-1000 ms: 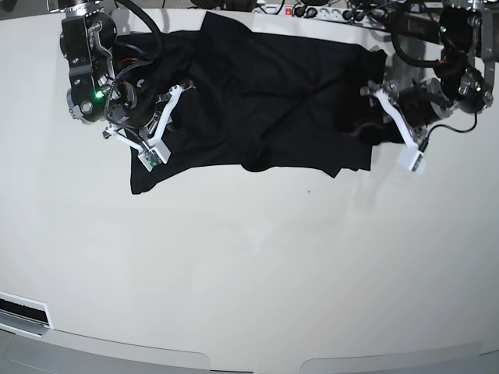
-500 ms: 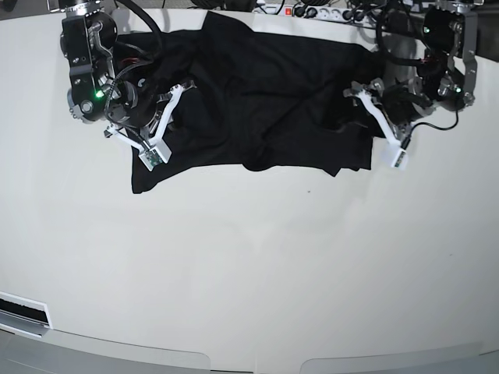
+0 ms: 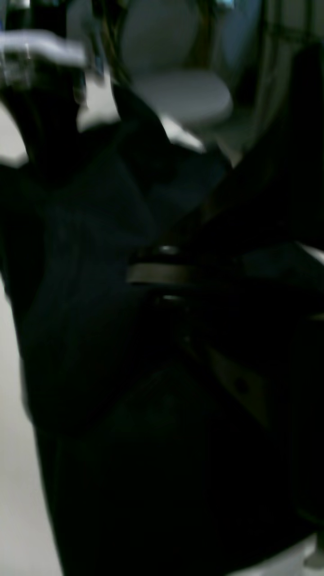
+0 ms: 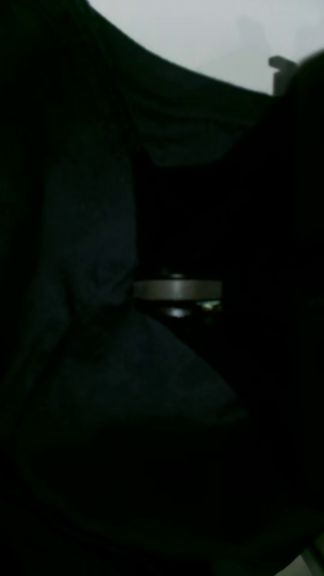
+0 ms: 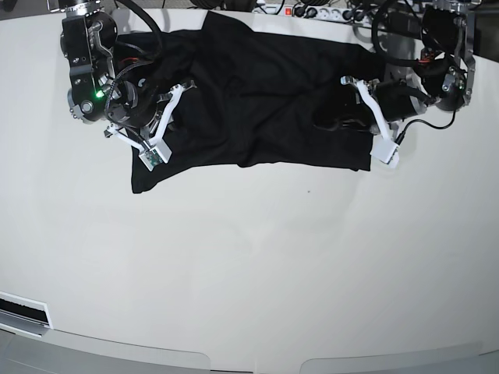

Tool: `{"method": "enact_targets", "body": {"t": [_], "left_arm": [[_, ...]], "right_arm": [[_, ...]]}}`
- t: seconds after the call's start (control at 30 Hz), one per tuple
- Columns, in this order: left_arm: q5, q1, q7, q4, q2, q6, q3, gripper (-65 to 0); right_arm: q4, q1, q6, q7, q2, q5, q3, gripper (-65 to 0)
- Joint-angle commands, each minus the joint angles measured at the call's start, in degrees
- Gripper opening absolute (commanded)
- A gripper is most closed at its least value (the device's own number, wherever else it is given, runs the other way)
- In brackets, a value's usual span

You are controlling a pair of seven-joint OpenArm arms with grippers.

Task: Layout the t-shirt on the table in an organized manner, then fold the t-shirt properly
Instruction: 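Press and smooth the folded section with the left gripper beside the right gripper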

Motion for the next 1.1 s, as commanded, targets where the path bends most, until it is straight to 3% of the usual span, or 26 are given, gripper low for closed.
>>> {"method": "enact_targets", "body": {"t": [0.0, 0.13, 0.4, 0.63, 0.77, 0.93, 0.97, 1.07], "left_arm": [[-3.96, -0.33, 0.33, 0.81, -0.44, -0.69, -0.31, -65.0], [-10.64, -0.33, 4.81, 0.81, -0.46, -0.69, -0.31, -65.0], [-14.84, -0.22, 9.55, 0.81, -0.48, -0.69, -0.31, -65.0], [-29.49, -0.20, 21.00, 0.81, -0.50, -0.69, -0.31, -65.0], [-29.49, -0.15, 25.00, 0.81, -0.68, -0.69, -0.28, -64.4], [-29.49, -0.17, 25.35, 0.81, -1.68, -0.69, 0.57, -38.1], [-29.49, -0.20, 25.11, 0.81, -1.84, -0.69, 0.66, -35.0], [-29.49, -0.17, 24.79, 0.81, -2.10, -0.69, 0.76, -34.0]], "right_arm": [[0.22, 0.02, 0.46, -1.18, 0.04, 0.04, -0.11, -65.0], [0.22, 0.02, 0.44, -1.20, 0.04, 0.02, -0.11, -65.0], [0.22, 0.02, 0.44, -1.18, 0.02, 0.02, -0.11, -65.0], [0.22, 0.00, 0.42, -1.18, 0.02, 0.04, -0.11, -65.0], [0.22, 0.02, 0.44, -1.18, 0.02, 0.04, -0.11, -65.0], [0.22, 0.00, 0.42, -1.22, 0.02, 0.04, -0.11, -65.0], [0.22, 0.00, 0.42, -1.22, 0.02, 0.04, -0.11, -65.0], [0.22, 0.02, 0.39, -1.22, 0.00, 0.04, -0.11, -65.0]]}}
